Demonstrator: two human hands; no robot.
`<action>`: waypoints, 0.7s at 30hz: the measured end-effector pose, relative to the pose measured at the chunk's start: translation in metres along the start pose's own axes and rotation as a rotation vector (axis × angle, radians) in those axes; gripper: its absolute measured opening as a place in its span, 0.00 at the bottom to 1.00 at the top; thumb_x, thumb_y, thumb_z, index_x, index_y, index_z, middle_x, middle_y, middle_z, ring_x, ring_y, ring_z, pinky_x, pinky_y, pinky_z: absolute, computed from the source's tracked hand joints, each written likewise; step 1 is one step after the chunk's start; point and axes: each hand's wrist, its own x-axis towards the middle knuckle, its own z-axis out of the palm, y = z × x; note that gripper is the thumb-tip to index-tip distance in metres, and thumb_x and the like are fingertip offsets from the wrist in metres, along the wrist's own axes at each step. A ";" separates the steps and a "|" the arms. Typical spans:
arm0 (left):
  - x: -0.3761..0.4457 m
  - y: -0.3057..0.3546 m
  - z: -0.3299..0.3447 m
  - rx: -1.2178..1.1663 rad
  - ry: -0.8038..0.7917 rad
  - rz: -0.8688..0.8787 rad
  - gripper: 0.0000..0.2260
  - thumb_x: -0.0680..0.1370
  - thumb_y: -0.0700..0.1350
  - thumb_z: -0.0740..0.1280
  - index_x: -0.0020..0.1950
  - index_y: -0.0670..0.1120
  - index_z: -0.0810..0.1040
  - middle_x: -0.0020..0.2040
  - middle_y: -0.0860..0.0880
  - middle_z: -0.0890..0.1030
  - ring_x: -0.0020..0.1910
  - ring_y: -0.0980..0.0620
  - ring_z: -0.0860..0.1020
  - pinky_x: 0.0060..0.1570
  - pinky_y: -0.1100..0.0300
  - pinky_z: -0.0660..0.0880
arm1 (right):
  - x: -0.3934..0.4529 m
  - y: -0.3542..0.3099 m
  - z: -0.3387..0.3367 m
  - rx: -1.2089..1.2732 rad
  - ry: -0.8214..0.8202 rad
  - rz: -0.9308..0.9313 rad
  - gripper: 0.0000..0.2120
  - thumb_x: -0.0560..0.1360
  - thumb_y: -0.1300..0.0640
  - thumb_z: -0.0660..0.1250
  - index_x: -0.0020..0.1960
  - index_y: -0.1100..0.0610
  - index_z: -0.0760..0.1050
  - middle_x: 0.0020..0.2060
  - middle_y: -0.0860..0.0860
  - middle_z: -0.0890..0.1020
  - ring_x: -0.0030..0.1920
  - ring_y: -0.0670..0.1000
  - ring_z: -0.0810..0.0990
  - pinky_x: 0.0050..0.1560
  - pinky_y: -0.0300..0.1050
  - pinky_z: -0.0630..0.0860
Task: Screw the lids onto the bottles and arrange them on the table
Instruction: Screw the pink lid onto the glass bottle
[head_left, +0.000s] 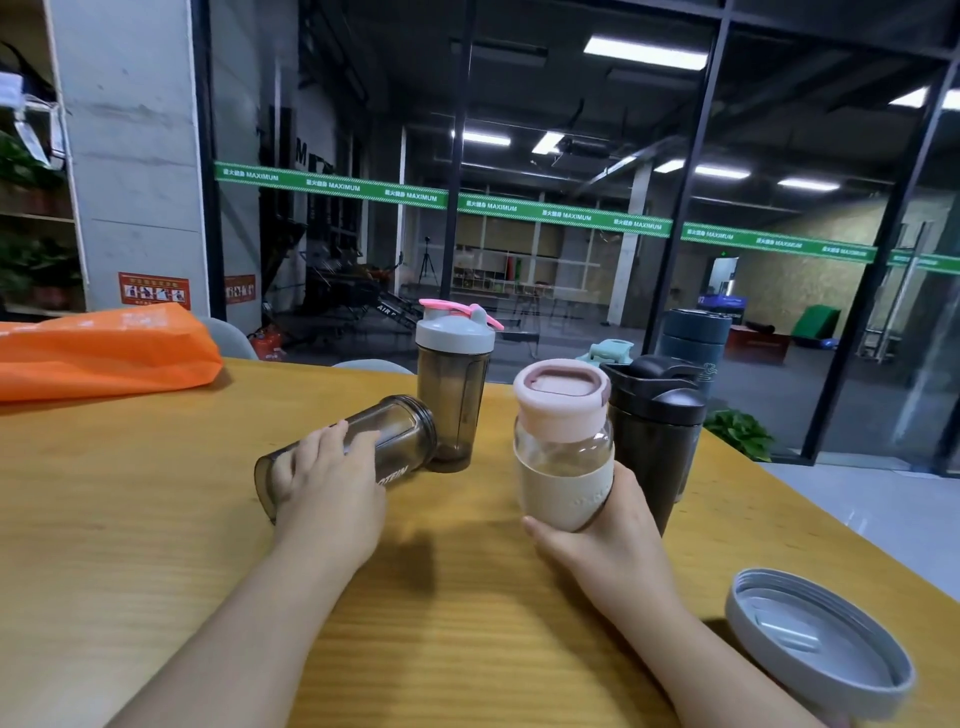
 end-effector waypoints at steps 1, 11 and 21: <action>0.000 -0.001 -0.002 0.000 0.027 -0.009 0.21 0.78 0.49 0.62 0.71 0.56 0.64 0.73 0.53 0.63 0.72 0.50 0.58 0.66 0.52 0.50 | 0.000 -0.001 -0.001 0.011 -0.008 0.010 0.30 0.60 0.49 0.80 0.56 0.44 0.68 0.52 0.42 0.73 0.53 0.42 0.74 0.49 0.38 0.71; 0.000 -0.005 -0.009 0.092 -0.014 -0.128 0.33 0.72 0.61 0.70 0.72 0.55 0.61 0.71 0.50 0.65 0.70 0.48 0.60 0.70 0.48 0.54 | -0.004 -0.003 0.004 0.077 -0.036 0.124 0.27 0.59 0.48 0.80 0.52 0.44 0.68 0.49 0.43 0.77 0.48 0.40 0.76 0.40 0.35 0.70; 0.000 -0.008 -0.006 0.075 -0.028 -0.093 0.31 0.74 0.54 0.70 0.72 0.55 0.60 0.69 0.51 0.67 0.68 0.47 0.64 0.67 0.51 0.59 | -0.004 -0.006 0.005 0.084 -0.027 0.241 0.28 0.61 0.48 0.80 0.53 0.49 0.68 0.47 0.42 0.78 0.45 0.38 0.75 0.37 0.35 0.70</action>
